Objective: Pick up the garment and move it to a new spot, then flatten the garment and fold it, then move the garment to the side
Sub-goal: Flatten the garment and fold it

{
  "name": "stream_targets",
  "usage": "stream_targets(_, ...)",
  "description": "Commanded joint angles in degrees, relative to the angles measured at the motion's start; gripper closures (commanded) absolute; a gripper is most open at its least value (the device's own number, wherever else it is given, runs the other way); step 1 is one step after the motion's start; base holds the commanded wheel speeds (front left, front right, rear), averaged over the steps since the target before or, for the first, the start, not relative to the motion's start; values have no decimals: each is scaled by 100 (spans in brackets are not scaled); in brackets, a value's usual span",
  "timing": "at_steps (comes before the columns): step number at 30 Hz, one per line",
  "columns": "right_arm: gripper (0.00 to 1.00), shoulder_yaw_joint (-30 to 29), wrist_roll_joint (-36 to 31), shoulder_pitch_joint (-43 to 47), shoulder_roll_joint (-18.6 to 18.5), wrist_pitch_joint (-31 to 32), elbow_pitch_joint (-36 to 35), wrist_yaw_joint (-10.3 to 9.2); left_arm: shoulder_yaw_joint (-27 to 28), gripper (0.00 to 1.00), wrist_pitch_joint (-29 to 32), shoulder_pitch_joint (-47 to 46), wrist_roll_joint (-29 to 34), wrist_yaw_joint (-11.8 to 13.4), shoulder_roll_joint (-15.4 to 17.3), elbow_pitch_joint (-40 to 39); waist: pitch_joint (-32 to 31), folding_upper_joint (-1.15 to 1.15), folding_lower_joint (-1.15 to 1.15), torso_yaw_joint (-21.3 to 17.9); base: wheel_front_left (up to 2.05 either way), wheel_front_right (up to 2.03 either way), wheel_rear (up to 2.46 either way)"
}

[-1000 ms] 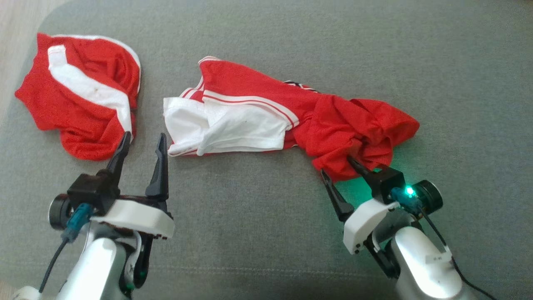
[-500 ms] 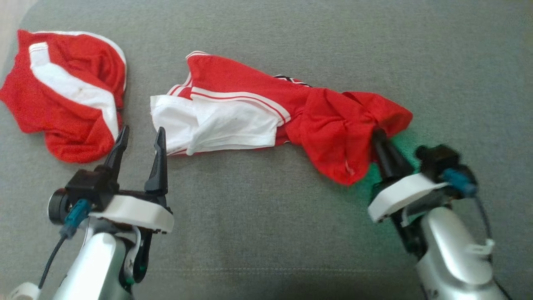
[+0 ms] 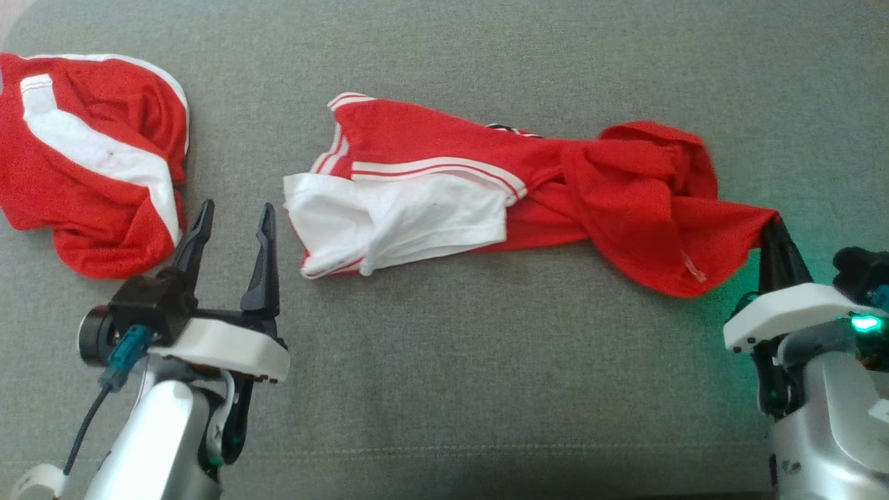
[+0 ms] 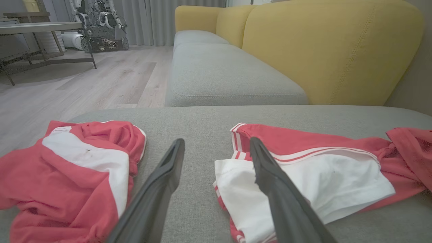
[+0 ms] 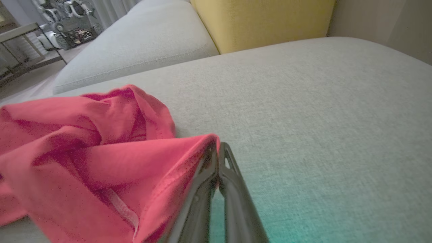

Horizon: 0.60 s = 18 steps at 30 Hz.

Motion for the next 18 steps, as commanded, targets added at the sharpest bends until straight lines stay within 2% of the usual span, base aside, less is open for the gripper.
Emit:
stream_targets(1,0,93,-85,-272,-18,-23,-141,-4,231,0,-64,-278,38,-26,122,-156,3,0,0,5,0,0,0)
stream_targets(5,0,122,-128,-402,-18,-164,109,-4,221,0,-66,-290,32,-38,128,-126,-20,0,0,10,0,0,0)
stream_targets(9,0,281,-143,-325,-18,-348,-26,-4,234,0,-68,-243,15,-28,133,-87,-115,0,0,-10,0,0,0)
stream_targets(13,0,486,-260,-122,-18,-411,-596,-4,238,0,-70,-133,3,8,134,-80,-262,0,0,-63,0,0,0)
stream_targets(18,0,814,-461,262,-18,-199,-1554,-4,241,0,-70,19,-10,62,149,-102,-467,0,0,-129,0,0,0)
